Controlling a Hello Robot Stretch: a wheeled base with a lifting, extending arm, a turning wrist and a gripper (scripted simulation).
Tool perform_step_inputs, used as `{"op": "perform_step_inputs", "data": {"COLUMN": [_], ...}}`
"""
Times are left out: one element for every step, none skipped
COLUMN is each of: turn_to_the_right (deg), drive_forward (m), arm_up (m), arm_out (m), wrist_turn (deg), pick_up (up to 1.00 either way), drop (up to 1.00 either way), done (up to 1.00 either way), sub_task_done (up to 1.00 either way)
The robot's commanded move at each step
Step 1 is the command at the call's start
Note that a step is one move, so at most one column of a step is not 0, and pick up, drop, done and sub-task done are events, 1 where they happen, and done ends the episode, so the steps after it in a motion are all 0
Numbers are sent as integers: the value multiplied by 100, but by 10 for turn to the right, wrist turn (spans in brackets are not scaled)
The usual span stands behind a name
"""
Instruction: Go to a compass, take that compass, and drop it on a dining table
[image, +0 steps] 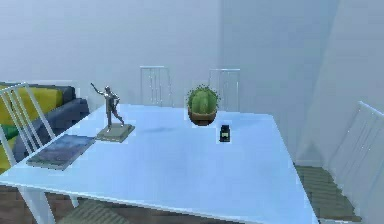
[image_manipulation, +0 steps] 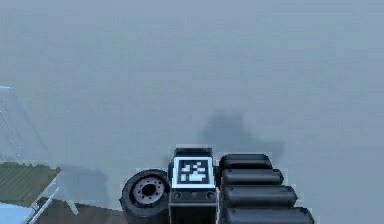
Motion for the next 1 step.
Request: {"op": "perform_step_inputs", "data": {"turn_to_the_right": [300], "drive_forward": [0], "arm_up": [0], "arm_out": [0], "wrist_turn": [0], "pick_up": [0], "drop": [0], "done": [0], "sub_task_done": [0]}}
